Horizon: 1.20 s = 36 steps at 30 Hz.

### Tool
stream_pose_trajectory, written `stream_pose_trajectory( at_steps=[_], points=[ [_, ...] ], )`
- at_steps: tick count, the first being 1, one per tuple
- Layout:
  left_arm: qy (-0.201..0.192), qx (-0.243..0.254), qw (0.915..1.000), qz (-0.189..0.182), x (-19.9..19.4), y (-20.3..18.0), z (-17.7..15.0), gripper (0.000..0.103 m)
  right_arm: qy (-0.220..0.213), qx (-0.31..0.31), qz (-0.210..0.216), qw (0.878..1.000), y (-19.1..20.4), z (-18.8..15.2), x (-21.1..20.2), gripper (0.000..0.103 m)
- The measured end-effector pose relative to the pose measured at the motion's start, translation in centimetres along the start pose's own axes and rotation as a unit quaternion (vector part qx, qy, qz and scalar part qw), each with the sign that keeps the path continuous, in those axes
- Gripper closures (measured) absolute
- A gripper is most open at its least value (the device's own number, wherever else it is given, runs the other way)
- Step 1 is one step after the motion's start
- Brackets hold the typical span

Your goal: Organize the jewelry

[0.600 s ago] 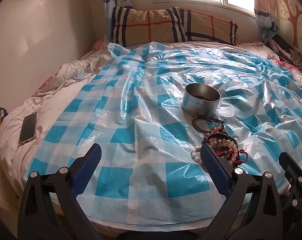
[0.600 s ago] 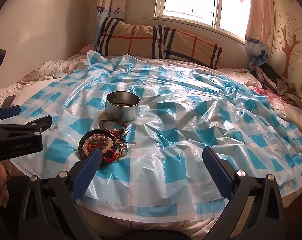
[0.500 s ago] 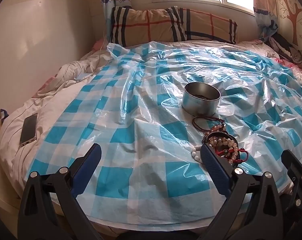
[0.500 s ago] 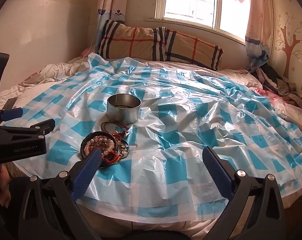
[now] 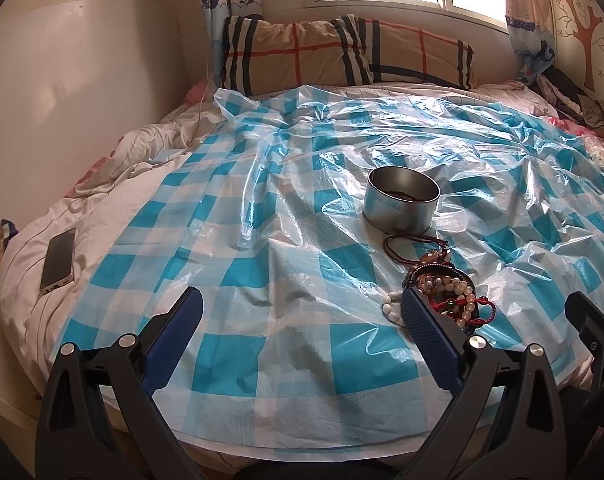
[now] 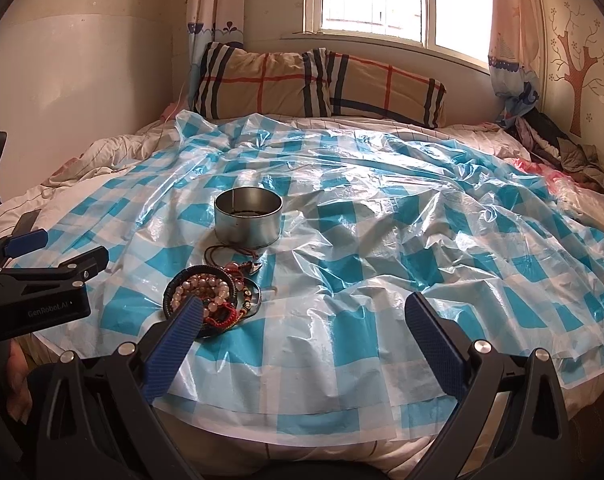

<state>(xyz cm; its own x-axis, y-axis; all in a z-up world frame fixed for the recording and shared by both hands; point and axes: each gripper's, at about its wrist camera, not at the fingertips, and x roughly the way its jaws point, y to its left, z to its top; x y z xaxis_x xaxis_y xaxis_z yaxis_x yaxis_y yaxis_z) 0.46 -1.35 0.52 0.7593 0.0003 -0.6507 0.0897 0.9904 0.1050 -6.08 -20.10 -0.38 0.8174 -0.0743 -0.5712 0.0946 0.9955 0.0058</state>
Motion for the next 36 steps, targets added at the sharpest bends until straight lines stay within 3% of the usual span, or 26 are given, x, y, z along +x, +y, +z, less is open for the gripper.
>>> stream_pose_trajectory(
  at_steps=[36],
  points=[
    [-0.006,0.007,1.0,0.002,-0.09,0.77,-0.99,0.008,-0.005,0.007,0.0,1.0,-0.27,-0.01,-0.21,0.006]
  ],
)
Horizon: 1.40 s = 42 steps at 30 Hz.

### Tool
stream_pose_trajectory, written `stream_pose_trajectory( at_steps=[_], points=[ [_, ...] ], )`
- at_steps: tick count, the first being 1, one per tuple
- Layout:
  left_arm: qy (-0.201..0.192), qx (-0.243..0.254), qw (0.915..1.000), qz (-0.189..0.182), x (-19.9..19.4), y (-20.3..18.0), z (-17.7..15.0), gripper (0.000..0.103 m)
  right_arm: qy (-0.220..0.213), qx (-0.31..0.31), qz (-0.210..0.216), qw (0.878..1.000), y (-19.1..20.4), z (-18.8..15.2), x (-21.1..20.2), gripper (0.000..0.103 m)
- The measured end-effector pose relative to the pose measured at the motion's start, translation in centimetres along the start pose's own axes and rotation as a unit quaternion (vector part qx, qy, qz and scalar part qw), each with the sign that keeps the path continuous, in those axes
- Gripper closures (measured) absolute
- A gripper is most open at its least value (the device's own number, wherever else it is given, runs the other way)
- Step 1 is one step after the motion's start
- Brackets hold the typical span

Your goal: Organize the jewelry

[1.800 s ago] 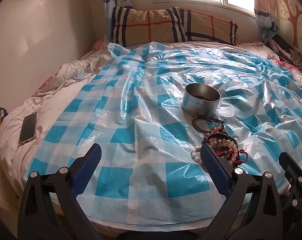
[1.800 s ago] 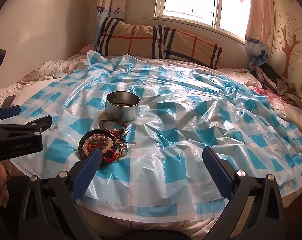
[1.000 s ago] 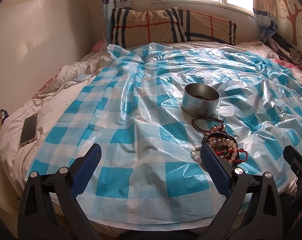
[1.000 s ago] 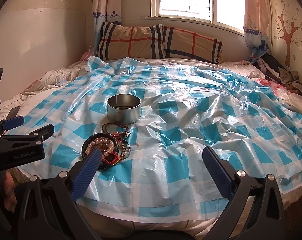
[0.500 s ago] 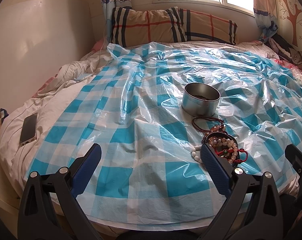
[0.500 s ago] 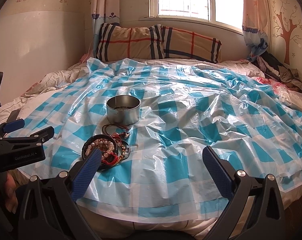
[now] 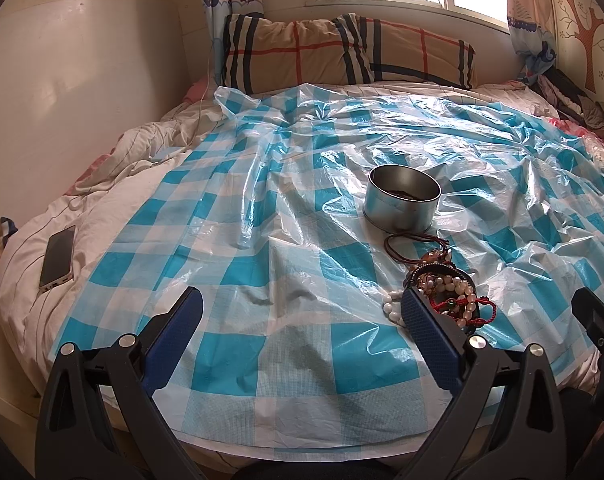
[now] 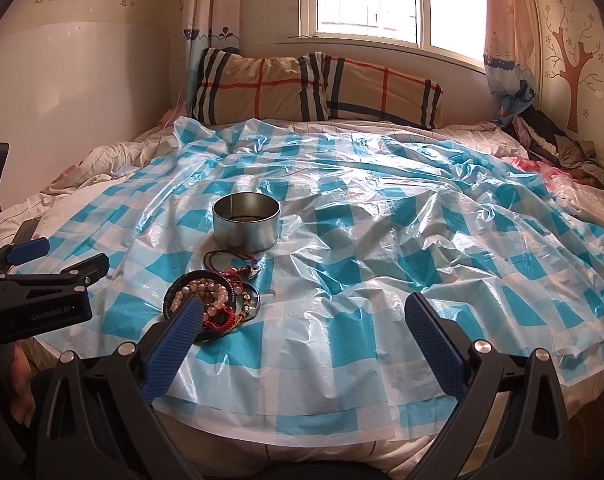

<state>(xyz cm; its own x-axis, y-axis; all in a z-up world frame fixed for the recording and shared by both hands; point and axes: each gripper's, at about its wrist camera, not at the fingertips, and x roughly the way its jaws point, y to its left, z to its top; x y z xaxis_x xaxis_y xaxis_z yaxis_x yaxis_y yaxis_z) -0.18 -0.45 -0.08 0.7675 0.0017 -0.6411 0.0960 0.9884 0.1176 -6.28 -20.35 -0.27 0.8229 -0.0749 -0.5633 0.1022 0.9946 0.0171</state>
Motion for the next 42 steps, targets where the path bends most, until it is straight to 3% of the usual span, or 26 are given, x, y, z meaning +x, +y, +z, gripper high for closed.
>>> stream_pose_trajectory(
  at_steps=[21,25,29,31,32,34,37,42],
  points=[
    [0.003,0.001,1.0,0.001,0.0,0.0,0.1,0.008,0.011,-0.015,0.019,1.0,1.0,0.4,0.5,0.006],
    [0.016,0.02,0.9992,-0.03,0.6,-0.4,0.6,0.008,-0.002,-0.011,0.022,1.0,0.9,1.5,1.1,0.006],
    [-0.022,0.065,0.997,-0.035,1.6,-1.6,2.4,0.008,0.02,-0.005,0.017,1.0,0.3,2.3,3.1,0.006],
    [0.001,0.081,0.9952,-0.054,3.3,-2.1,3.4,0.008,0.032,0.006,0.02,0.999,-0.3,2.7,4.0,0.006],
    [0.053,0.093,0.9926,-0.057,5.0,-2.3,3.6,0.008,0.04,0.008,0.02,0.999,-0.5,2.8,4.5,0.006],
    [0.081,0.093,0.9902,-0.067,7.2,-2.4,4.1,0.008,0.055,0.01,0.023,0.998,-1.1,3.1,5.5,0.006],
    [0.088,0.068,0.9887,-0.101,9.4,-2.7,5.0,0.008,0.07,0.01,0.025,0.997,-2.1,3.5,6.6,0.006],
    [0.101,0.096,0.9849,-0.103,12.9,-4.8,6.1,0.008,0.081,0.016,0.031,0.996,-3.5,3.9,7.7,0.006]
  ],
)
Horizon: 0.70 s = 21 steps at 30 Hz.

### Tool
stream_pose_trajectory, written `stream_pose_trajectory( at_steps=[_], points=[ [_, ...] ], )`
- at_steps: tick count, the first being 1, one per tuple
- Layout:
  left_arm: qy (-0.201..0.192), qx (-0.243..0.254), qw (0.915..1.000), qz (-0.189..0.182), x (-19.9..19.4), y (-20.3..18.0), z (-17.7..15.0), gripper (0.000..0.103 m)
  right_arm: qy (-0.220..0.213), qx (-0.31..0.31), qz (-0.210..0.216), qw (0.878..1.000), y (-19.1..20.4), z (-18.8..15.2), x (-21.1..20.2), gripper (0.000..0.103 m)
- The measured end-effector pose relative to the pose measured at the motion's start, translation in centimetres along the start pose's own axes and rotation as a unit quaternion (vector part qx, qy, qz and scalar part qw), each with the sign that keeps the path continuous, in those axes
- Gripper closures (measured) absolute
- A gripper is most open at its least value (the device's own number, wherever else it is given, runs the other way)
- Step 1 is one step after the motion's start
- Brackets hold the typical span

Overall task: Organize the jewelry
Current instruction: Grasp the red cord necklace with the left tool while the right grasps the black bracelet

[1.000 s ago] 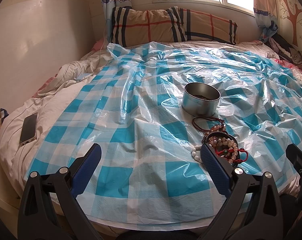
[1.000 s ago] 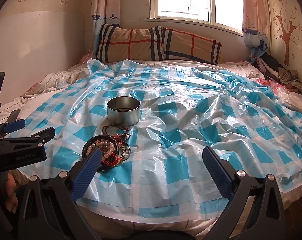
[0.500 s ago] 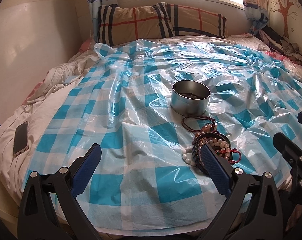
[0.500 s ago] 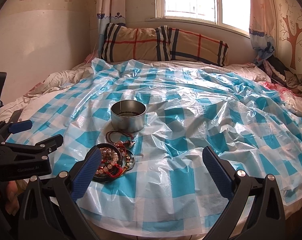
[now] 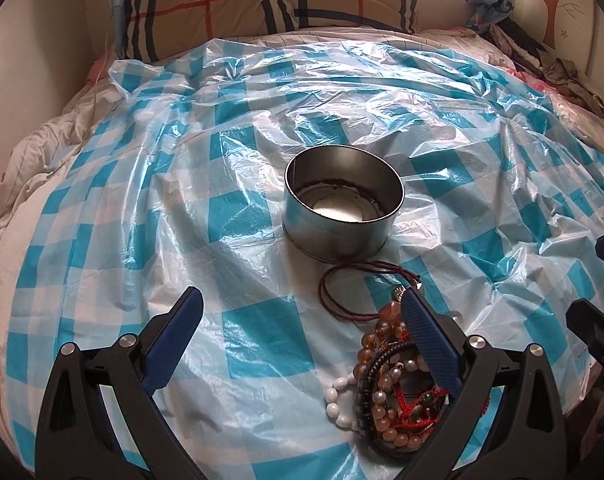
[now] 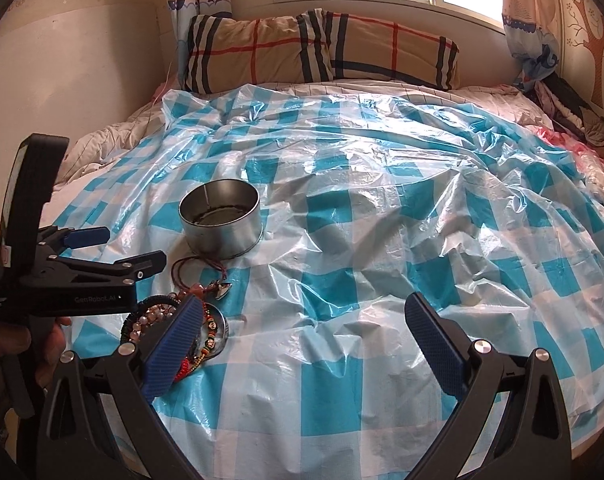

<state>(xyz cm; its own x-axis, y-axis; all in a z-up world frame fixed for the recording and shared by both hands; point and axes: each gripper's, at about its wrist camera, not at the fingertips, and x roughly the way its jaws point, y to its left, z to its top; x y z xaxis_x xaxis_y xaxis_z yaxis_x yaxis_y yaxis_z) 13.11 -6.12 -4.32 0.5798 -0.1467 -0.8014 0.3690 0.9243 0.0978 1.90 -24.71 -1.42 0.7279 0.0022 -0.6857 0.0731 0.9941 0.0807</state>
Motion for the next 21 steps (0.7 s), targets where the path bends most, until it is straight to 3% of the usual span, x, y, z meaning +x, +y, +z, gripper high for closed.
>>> stream_pose_trajectory(
  at_steps=[4,9,12,14,21],
  points=[
    [0.03,0.026,0.9992,-0.004,3.2,-1.2,0.9,0.016,0.008,0.002,0.013,1.0,-0.4,0.3,0.6,0.006],
    [0.056,0.035,0.9975,-0.023,5.8,-1.9,1.1,0.042,0.03,-0.019,0.033,0.999,0.3,0.3,2.0,0.006],
    [0.054,0.047,0.9968,-0.036,5.9,-2.7,0.9,0.069,0.044,-0.028,0.054,0.997,1.0,-0.1,2.6,0.006],
    [0.057,0.044,0.9965,-0.041,5.9,-2.7,0.8,0.1,0.055,-0.037,0.073,0.995,1.6,-0.4,3.0,0.006],
    [0.035,-0.015,0.9971,-0.066,2.9,0.1,-0.6,0.101,0.083,-0.083,0.138,0.983,4.1,-1.3,2.8,0.006]
  ],
)
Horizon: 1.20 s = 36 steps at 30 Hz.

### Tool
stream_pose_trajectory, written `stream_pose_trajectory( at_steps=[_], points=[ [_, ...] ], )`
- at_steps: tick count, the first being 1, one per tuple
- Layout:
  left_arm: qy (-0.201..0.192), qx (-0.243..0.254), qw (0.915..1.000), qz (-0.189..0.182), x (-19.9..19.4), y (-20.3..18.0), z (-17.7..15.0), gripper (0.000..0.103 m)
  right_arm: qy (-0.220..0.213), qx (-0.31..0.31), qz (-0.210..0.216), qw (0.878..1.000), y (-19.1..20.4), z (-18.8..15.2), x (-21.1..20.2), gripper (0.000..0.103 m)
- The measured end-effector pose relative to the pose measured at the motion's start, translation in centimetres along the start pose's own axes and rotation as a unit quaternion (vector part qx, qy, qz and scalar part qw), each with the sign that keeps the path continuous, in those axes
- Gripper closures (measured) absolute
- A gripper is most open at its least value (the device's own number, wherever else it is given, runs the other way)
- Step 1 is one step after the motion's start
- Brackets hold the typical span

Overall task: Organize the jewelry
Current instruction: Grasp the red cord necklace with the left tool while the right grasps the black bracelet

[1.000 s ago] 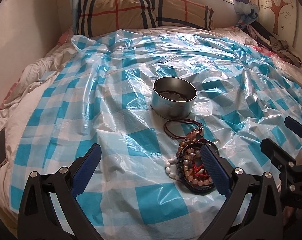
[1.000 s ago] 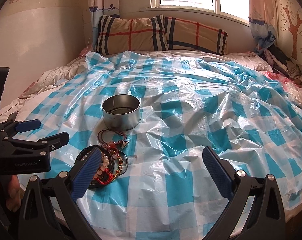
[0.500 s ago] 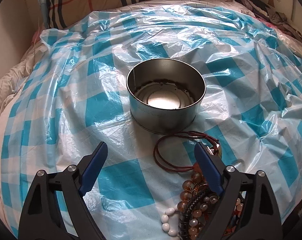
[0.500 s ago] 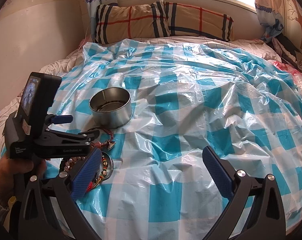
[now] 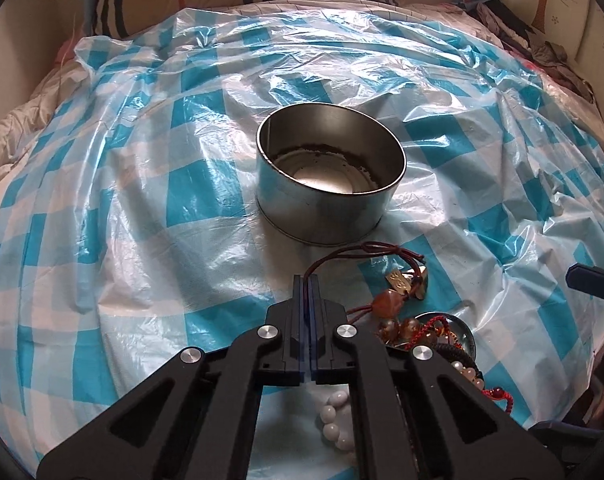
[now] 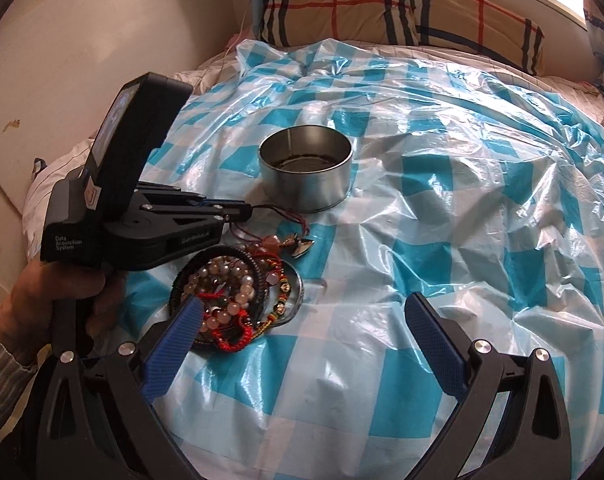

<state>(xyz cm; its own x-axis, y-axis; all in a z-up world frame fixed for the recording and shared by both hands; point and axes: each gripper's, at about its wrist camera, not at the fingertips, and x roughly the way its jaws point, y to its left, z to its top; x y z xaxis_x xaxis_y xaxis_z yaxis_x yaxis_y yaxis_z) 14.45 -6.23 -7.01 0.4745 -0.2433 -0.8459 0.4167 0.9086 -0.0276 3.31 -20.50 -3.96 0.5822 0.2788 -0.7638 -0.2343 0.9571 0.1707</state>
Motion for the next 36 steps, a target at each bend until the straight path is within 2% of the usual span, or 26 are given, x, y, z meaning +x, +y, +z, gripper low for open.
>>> stream_pose_trajectory(
  at_steps=[2,8,14,17,19,20,21,28,36],
  points=[
    [-0.007,-0.013,0.9999,-0.004,-1.0,0.9,-0.5,0.101,0.007,-0.009,0.019,1.0,0.7,0.0,0.2,0.006],
    [-0.019,-0.039,0.999,-0.009,-3.2,2.7,-1.3,0.101,0.032,-0.065,0.021,0.997,4.1,0.8,2.3,0.006],
    [-0.025,-0.051,0.9984,-0.006,-4.2,3.8,-2.3,0.101,0.06,-0.112,-0.004,0.992,7.3,1.0,5.3,0.006],
    [-0.026,-0.054,0.9982,-0.009,-4.3,4.1,-2.6,0.101,0.064,-0.088,0.014,0.994,6.7,1.1,6.0,0.007],
    [-0.027,-0.055,0.9981,-0.009,-4.4,4.2,-2.7,0.101,0.063,-0.075,0.018,0.995,6.2,1.1,6.1,0.018],
    [-0.027,-0.056,0.998,-0.009,-4.4,4.3,-2.7,0.101,0.064,-0.068,0.019,0.995,5.9,1.2,6.2,0.028],
    [-0.028,-0.057,0.998,-0.01,-4.4,4.4,-2.8,0.101,0.063,-0.058,0.025,0.996,5.4,1.3,6.2,0.033],
    [-0.032,-0.057,0.9978,-0.011,-4.8,4.6,-2.8,0.101,0.047,-0.039,0.037,0.997,5.0,1.3,5.1,0.035],
    [-0.059,-0.049,0.997,-0.013,-7.3,4.1,-2.6,0.101,-0.02,0.002,0.052,0.998,3.9,1.5,1.0,0.035]
  ],
)
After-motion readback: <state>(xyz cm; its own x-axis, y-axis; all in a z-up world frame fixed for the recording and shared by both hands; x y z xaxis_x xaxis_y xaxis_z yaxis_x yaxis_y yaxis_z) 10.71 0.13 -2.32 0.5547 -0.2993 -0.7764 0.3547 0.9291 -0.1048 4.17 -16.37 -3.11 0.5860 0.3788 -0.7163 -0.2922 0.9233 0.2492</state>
